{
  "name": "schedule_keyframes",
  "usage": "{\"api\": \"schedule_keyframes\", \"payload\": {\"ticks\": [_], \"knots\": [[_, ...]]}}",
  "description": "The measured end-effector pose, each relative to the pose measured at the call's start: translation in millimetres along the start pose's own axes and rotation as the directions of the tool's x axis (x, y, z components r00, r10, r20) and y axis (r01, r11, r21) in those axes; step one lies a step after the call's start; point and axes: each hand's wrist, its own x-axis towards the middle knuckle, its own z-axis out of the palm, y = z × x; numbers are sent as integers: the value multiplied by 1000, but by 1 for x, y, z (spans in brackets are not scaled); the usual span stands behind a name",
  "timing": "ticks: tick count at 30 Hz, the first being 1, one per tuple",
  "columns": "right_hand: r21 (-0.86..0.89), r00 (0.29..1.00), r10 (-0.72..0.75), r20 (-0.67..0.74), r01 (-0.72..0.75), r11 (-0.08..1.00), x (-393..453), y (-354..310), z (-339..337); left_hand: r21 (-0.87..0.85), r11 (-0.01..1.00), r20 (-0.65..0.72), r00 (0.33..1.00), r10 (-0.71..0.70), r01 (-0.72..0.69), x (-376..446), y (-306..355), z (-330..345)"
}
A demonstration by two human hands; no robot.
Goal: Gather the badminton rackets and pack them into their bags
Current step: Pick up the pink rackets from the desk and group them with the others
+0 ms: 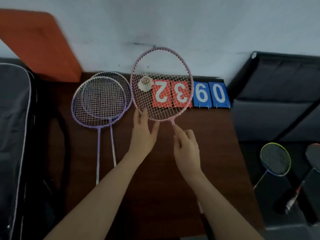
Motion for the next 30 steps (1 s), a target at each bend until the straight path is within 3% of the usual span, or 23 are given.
{"api": "schedule_keyframes", "payload": {"ticks": [5,13,18,23,27,30], "knots": [[78,985,-170,30,168,983,0,-21,3,83,996,-91,995,-28,35,-1,2,-29],[164,963,-268,23,261,951,-3,-85,42,259,966,-158,987,42,0,-14,-49,-114],[209,938,-344,50,327,922,-20,-162,104,308,948,-230,973,-3,76,-38,-110,-200],[218,948,-317,24,304,927,-49,-240,173,332,941,-239,971,16,66,-70,-171,-295],[195,945,-325,29,313,929,-75,-301,221,246,946,-333,935,-123,211,-102,-228,-360],[159,951,-297,83,282,946,-84,-328,252,238,897,-270,912,-308,373,-116,-269,-384]]}}
